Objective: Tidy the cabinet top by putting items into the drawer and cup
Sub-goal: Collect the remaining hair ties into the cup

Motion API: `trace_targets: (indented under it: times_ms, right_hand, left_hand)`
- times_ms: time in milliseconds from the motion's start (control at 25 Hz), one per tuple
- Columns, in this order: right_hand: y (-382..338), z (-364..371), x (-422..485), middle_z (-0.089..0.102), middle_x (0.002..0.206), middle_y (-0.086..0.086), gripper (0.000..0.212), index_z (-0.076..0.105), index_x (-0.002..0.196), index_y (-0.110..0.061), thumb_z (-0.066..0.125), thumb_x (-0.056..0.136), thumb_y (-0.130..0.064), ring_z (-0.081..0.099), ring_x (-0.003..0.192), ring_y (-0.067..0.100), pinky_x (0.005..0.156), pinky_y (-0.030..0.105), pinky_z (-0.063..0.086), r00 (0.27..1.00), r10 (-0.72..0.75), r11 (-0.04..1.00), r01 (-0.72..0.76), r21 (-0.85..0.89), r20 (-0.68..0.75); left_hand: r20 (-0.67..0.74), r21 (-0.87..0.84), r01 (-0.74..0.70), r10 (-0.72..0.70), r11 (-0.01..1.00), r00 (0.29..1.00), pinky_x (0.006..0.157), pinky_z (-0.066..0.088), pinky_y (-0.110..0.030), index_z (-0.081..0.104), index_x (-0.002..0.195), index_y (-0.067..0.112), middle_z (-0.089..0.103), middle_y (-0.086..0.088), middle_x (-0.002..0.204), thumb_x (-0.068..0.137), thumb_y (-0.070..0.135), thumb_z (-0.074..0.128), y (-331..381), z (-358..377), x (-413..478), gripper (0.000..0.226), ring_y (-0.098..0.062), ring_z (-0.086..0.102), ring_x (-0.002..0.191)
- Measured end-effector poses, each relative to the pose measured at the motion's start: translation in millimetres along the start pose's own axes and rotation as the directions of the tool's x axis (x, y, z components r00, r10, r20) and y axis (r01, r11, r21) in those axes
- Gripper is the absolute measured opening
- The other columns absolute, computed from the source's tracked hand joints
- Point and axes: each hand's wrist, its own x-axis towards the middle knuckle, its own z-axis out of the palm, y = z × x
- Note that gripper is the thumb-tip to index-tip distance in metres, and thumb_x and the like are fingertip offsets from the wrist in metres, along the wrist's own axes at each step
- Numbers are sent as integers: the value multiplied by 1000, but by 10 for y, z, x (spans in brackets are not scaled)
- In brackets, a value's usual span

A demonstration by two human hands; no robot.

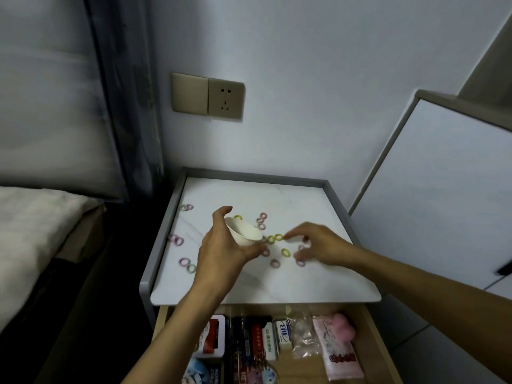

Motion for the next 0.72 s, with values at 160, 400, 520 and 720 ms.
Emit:
trace_targets:
  times_ms: [160, 400, 520, 720]
  right_hand:
    - [296, 86, -11, 44, 128, -6, 51, 56, 126, -35, 76, 82, -19, 48, 108, 5, 80, 0, 34, 990, -80, 996, 85, -37, 118]
    - [135, 216, 146, 49, 115, -8, 36, 67, 106, -34, 77, 79, -13, 51, 98, 2, 80, 9, 39, 975, -177, 983, 170, 65, 137]
    - [116, 259, 187, 55, 104, -6, 28, 70, 93, -29, 77, 77, -6, 55, 93, 11, 78, 17, 44, 984, -152, 983, 141, 118, 89]
    - [85, 263, 184, 63, 85, -5, 20, 72, 80, -26, 76, 78, -6, 58, 79, 12, 69, 20, 45, 996, -90, 994, 88, 57, 29]
  left_hand:
    - [8, 27, 17, -17, 999, 1000, 70, 44, -24, 30, 142, 30, 57, 1, 121, 65, 36, 87, -38, -68, -19, 95, -20, 56, 103]
    - [19, 58, 29, -30, 998, 999, 62, 39, -18, 30, 142, 31, 54, 4, 119, 67, 36, 86, -50, -83, -3, 94, -17, 53, 99]
    - [26, 70, 27, -29, 997, 999, 69, 42, -25, 31, 141, 31, 55, 1, 121, 66, 35, 87, -50, -35, -2, 93, -19, 54, 99]
    - [32, 68, 20, -22, 998, 999, 76, 43, -29, 31, 141, 30, 57, -6, 124, 64, 37, 87, -44, -17, -11, 94, -24, 56, 102]
